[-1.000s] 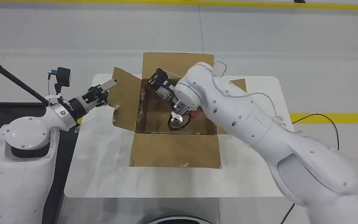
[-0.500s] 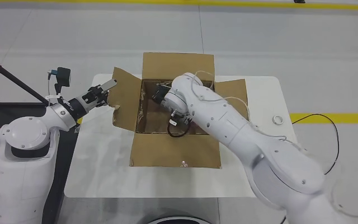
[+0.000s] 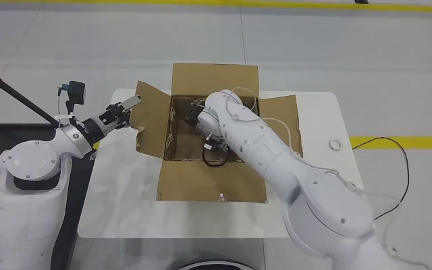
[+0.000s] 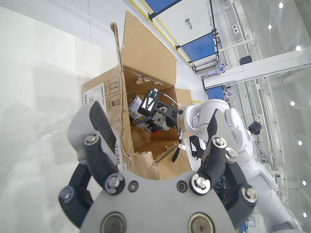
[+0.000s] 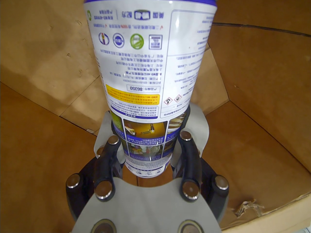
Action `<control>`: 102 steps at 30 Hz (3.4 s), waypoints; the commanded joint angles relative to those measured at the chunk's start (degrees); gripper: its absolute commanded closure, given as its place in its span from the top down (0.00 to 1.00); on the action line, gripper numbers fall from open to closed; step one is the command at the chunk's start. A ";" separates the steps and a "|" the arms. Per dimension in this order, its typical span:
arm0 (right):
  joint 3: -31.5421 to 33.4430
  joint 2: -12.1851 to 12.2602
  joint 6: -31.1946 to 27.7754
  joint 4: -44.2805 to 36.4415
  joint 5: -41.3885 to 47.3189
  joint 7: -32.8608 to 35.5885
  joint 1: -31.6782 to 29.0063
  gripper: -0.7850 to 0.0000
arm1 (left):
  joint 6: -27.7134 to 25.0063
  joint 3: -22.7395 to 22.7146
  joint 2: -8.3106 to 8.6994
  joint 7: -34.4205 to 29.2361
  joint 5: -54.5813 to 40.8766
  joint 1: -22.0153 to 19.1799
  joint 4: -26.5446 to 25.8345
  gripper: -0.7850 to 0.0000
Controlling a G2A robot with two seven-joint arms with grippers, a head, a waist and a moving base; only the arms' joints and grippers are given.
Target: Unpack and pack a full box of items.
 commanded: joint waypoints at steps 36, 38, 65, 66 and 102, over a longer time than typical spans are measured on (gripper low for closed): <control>17.57 9.94 -10.54 -15.55 5.31 3.31 3.02 1.00 | 0.00 0.00 0.00 0.00 0.00 0.00 0.00 1.00; 21.54 13.04 -10.22 -21.96 4.94 4.12 0.64 1.00 | 0.00 0.00 0.00 0.00 0.00 0.00 0.00 1.00; 77.20 34.05 19.34 -65.15 -35.06 19.14 -37.28 1.00 | 0.00 0.00 0.00 0.00 0.00 0.00 0.00 1.00; 77.89 34.23 19.47 -62.94 -34.92 19.14 -36.66 1.00 | 0.00 0.00 0.00 0.00 0.00 0.00 0.00 1.00; 75.97 35.19 23.56 -7.44 -35.40 2.53 -17.65 0.40 | 0.00 0.00 0.00 0.00 0.00 0.00 0.00 1.00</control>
